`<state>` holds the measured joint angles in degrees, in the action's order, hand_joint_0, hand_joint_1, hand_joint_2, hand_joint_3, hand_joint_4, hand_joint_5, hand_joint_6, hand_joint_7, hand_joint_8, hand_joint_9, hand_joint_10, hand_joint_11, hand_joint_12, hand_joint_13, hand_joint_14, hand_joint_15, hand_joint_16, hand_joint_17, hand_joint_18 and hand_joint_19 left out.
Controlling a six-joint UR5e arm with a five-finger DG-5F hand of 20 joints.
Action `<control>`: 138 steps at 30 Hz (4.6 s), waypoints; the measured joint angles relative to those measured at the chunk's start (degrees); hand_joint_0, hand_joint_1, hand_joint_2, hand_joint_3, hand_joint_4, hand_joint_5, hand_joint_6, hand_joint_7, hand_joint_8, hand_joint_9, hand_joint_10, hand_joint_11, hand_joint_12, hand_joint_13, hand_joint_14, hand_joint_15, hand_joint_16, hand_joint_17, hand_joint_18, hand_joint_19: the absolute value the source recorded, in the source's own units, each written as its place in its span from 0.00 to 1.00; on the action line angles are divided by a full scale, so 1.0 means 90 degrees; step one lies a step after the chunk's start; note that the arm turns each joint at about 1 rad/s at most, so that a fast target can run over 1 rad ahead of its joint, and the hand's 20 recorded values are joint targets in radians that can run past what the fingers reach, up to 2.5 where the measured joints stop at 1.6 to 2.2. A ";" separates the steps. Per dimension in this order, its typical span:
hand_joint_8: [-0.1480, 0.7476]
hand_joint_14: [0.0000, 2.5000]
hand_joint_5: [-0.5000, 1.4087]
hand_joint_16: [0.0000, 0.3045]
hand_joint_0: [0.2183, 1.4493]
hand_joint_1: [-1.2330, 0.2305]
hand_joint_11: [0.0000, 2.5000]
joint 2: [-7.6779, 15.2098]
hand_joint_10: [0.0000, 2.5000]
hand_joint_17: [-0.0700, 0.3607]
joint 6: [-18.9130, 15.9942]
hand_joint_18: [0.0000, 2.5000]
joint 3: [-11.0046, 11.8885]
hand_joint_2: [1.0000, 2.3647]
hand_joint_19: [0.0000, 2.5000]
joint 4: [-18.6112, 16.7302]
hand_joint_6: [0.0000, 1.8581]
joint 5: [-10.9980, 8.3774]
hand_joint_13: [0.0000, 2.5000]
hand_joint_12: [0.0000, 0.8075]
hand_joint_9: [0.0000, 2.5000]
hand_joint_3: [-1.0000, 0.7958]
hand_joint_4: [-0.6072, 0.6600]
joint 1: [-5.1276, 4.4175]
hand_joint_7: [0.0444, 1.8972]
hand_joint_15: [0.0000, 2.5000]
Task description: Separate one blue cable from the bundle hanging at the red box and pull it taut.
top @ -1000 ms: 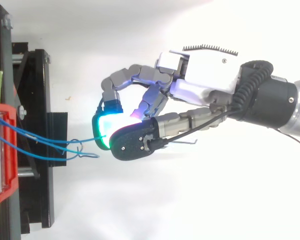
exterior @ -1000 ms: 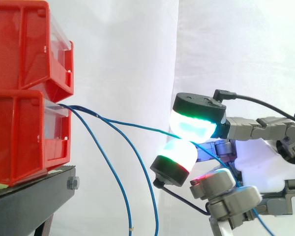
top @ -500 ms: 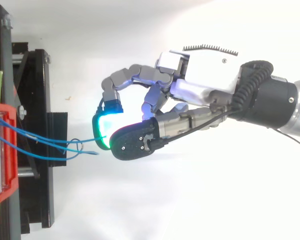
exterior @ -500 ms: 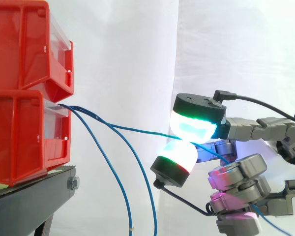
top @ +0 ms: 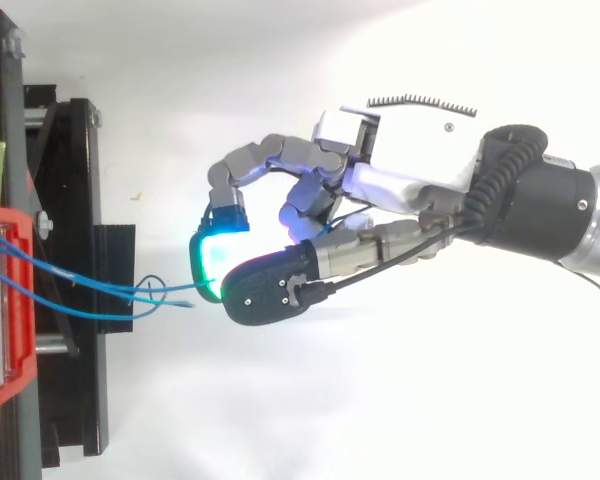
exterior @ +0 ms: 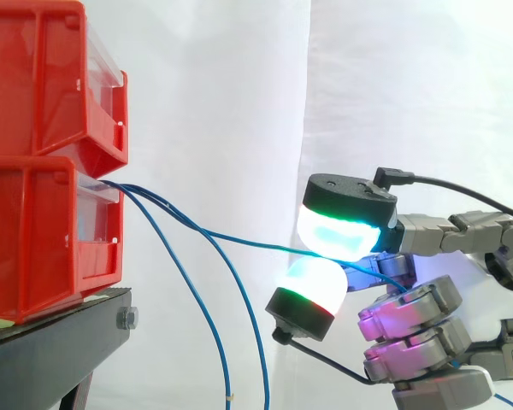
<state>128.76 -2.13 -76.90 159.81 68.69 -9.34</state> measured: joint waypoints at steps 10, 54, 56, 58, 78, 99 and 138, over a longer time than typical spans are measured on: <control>0.52 1.00 0.16 0.14 0.35 0.42 0.64 -0.0007 0.68 0.39 0.0371 0.58 0.0001 0.01 0.62 0.0010 0.46 -0.0132 0.35 0.50 0.41 0.40 0.60 -0.0006 0.62 0.60; 0.52 1.00 0.16 0.15 0.32 0.46 0.66 -0.0006 0.65 0.40 0.0464 0.57 0.0000 0.00 0.60 -0.0001 0.45 -0.0353 0.36 0.49 0.42 0.30 0.62 -0.0093 0.60 0.58; 0.53 1.00 0.16 0.15 0.32 0.45 0.66 -0.0005 0.64 0.40 0.0464 0.57 0.0000 0.00 0.60 -0.0002 0.45 -0.0361 0.36 0.49 0.42 0.30 0.62 -0.0094 0.60 0.58; 0.53 1.00 0.17 0.15 0.34 0.43 0.66 -0.0005 0.64 0.40 0.0466 0.57 0.0000 0.01 0.59 -0.0002 0.45 -0.0364 0.36 0.49 0.42 0.35 0.61 -0.0094 0.61 0.58; 0.53 1.00 0.16 0.15 0.31 0.47 0.65 -0.0008 0.64 0.40 0.0462 0.57 0.0000 0.00 0.60 0.0002 0.45 -0.0367 0.36 0.49 0.41 0.28 0.63 -0.0095 0.60 0.58; 0.54 1.00 0.15 0.15 0.36 0.36 0.63 -0.0007 0.67 0.41 0.0466 0.56 -0.0001 0.02 0.58 0.0007 0.47 -0.0377 0.36 0.51 0.38 0.53 0.59 -0.0096 0.58 0.58; 0.53 1.00 0.16 0.15 0.32 0.37 0.67 -0.0004 0.62 0.40 0.0471 0.55 0.0000 0.01 0.58 0.0001 0.46 -0.0377 0.37 0.50 0.41 0.34 0.62 -0.0105 0.63 0.59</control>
<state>128.72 2.11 -76.89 159.81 65.30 -10.28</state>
